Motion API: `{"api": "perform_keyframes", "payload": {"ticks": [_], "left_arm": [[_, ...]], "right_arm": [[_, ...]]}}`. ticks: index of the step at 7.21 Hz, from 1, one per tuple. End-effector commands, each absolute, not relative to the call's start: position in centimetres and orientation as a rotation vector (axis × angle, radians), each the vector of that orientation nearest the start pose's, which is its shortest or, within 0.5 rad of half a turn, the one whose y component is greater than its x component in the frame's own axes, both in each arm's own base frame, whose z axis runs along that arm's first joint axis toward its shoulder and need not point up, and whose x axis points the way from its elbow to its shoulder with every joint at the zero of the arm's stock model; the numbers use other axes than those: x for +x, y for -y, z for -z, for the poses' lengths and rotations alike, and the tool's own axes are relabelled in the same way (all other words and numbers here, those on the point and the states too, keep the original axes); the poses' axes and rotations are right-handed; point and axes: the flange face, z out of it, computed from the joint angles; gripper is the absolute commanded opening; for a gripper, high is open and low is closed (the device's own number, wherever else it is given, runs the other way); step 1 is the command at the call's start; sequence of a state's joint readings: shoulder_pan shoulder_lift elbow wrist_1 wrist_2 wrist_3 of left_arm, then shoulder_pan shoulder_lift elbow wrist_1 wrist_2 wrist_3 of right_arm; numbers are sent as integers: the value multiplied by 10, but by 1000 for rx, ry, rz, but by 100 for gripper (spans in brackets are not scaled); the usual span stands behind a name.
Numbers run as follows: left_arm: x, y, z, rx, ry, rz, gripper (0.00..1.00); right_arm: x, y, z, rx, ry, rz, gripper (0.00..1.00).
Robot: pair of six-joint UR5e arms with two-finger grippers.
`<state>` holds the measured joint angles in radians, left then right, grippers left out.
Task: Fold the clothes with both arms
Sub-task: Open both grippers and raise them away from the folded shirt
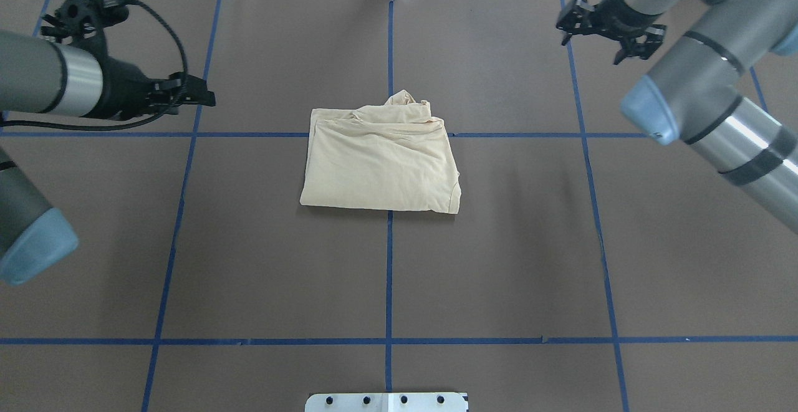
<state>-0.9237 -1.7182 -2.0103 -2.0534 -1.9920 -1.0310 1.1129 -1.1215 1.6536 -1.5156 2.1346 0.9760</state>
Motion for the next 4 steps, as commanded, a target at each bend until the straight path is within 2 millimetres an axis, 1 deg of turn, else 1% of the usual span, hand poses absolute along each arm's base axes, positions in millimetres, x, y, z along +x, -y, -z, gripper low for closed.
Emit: {"api": "perform_keyframes", "payload": {"ticks": [1,2,3,4], "left_arm": [[136,470,-387,520,-898,-123,100],[86,484,-429,548,-824,-190,100],[33,501,-482,563,-746,-260,100],[-8,508,-530,550,-711,-298,100]], "right_arm": [[-94,604,-450,100,792,-138,100],[-49,594,-490,134,756,-44,100],[-11,595,-516,128,717,72,100],[20,594,-532,113,697,151,100]]}}
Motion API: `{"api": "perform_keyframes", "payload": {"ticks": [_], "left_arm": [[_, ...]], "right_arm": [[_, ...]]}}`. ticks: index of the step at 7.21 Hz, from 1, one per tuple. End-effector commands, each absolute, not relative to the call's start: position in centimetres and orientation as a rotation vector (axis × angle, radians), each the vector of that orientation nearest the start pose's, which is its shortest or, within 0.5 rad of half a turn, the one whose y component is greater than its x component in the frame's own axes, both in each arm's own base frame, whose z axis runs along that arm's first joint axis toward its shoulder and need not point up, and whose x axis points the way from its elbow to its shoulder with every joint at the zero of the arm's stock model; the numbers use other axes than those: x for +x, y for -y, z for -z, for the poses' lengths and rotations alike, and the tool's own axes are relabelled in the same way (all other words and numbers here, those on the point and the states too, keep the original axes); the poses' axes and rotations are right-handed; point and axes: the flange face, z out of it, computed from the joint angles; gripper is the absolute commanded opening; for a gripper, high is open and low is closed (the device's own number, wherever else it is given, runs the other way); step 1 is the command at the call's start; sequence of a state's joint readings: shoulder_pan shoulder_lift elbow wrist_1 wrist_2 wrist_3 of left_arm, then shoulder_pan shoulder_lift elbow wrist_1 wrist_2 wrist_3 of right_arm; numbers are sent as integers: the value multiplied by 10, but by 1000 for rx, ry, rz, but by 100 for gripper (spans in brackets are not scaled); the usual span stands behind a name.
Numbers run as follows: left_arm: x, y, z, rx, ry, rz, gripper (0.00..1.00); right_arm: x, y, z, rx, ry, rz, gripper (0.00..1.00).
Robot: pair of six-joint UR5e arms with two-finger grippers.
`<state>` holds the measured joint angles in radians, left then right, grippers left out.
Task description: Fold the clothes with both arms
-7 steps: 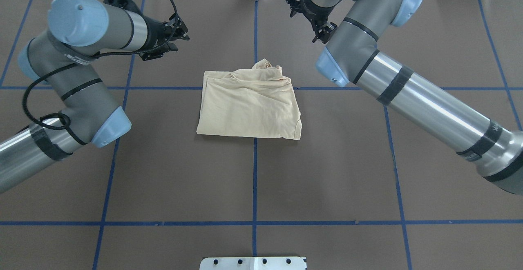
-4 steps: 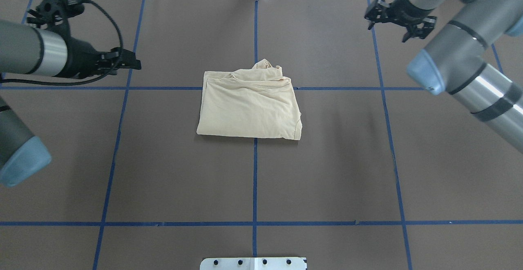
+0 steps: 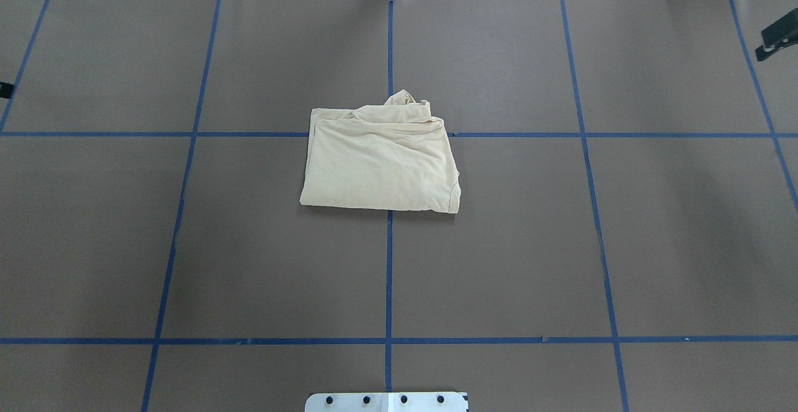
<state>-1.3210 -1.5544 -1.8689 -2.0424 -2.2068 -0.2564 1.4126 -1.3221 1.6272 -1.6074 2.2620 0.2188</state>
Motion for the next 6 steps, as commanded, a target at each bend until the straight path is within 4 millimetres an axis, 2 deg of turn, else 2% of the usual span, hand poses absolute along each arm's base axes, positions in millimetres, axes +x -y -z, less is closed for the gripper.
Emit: {"api": "perform_keyframes", "payload": {"ticks": [1,3,4,5,6], "left_arm": [[-26,510,-552,521,-709,-273,100],[-37,510,-556,425,-773,-226,100],[-41,508,-556,432,-772,-242,100],[-42,503,-565,432,-765,-271,100],[-48,503,-568,450,-742,-306,100]], "right_arm": [[43,592,-549,112,695,198,100],[62,590,-575,80,749,191,100],[66,588,-579,88,748,219,100],[68,587,-582,86,754,220,100],[82,574,-584,101,755,202,100]]}}
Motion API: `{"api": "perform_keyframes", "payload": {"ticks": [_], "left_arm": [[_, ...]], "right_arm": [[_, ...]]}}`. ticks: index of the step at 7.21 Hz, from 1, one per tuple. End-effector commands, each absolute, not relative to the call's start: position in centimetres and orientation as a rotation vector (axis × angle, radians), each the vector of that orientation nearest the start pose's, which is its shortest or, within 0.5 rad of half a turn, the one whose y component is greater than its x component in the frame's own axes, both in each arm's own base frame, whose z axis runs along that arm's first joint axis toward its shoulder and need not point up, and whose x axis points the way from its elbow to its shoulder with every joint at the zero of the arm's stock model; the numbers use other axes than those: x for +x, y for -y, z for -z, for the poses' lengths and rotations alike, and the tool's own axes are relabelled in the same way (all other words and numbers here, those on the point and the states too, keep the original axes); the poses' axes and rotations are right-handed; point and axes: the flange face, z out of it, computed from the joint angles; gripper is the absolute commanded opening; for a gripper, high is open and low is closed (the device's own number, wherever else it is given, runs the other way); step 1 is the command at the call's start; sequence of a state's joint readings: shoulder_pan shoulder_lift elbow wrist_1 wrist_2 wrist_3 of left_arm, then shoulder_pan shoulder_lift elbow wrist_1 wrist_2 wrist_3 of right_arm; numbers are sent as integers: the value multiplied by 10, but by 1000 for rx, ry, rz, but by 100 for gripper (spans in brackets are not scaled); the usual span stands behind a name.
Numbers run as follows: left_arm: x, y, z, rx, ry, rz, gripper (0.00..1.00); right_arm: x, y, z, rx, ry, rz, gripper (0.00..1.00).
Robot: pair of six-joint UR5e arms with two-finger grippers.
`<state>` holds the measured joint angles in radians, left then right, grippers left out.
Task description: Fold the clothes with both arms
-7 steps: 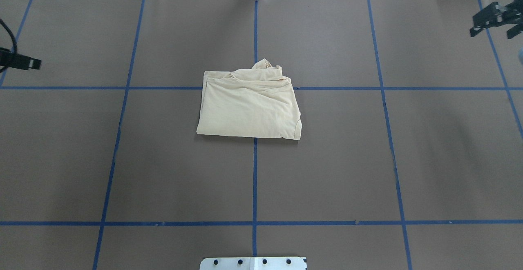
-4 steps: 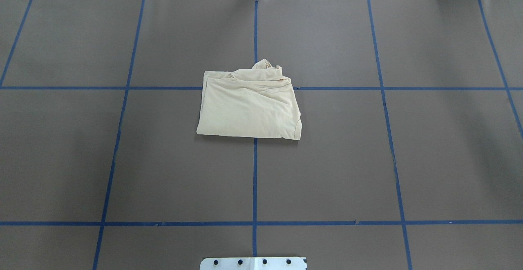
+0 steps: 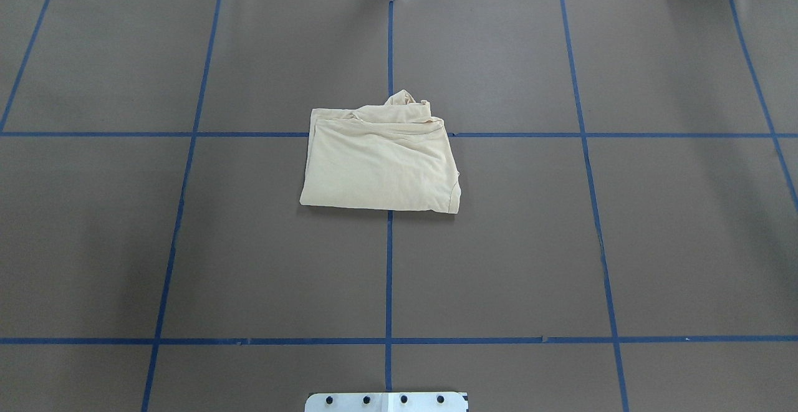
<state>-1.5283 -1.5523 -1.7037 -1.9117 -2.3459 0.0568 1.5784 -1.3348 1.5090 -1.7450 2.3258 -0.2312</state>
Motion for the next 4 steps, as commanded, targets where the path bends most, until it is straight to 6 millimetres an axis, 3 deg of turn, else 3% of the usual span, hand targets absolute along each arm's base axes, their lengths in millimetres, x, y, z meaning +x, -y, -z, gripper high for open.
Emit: {"api": "perform_keyframes", "payload": {"ticks": [1,2,4], "left_arm": [[-56,497,-573,450,-746,-287,100],[-57,493,-584,425,-750,-279,100],[-57,488,-586,423,-751,-273,100]], "right_arm": [[84,568,-584,107,733,206,100],[82,566,-584,98,751,198,100],[80,560,-597,75,782,173,100]]}}
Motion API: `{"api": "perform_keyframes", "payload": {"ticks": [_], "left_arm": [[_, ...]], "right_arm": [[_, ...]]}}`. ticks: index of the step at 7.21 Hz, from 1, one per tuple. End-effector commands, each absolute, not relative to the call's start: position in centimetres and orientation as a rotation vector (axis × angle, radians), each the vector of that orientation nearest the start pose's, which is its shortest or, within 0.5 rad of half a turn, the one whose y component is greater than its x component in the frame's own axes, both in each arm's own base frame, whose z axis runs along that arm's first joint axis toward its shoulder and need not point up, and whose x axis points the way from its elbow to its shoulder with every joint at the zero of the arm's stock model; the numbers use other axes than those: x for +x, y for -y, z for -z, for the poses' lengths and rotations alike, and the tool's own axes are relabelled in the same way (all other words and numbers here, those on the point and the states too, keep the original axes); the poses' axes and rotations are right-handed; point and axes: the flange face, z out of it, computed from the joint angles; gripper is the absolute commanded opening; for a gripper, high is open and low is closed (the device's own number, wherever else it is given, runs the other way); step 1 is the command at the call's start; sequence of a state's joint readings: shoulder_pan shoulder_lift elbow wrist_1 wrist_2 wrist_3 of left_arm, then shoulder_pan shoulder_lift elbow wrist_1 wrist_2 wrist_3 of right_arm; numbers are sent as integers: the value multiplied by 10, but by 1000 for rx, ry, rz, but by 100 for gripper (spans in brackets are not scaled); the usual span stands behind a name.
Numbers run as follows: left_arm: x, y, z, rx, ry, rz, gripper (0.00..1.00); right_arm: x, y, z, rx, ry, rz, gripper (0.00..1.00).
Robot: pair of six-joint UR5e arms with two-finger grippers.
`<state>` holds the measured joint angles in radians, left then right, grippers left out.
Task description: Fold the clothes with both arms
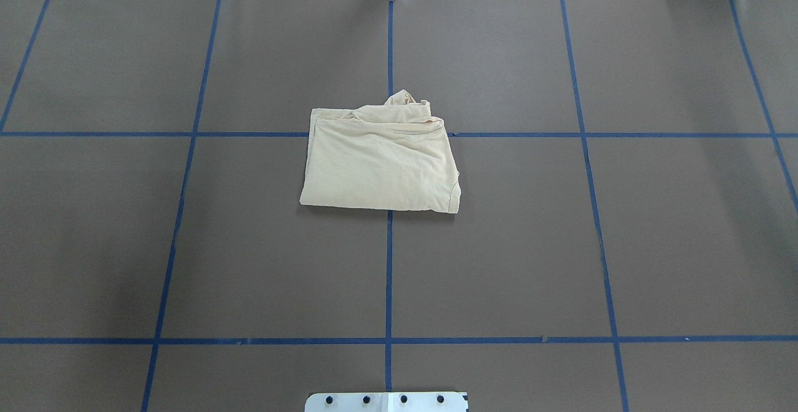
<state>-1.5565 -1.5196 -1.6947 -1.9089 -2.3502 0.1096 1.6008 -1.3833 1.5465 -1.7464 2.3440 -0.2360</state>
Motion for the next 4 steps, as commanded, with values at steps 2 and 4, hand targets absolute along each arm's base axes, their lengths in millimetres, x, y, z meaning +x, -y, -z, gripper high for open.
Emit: {"api": "perform_keyframes", "payload": {"ticks": [2,4], "left_arm": [[-56,488,-584,428,-751,-277,100],[-58,487,-583,428,-754,-275,100]], "right_arm": [[80,556,-595,86,782,179,100],[79,553,-598,83,785,181,100]]}}
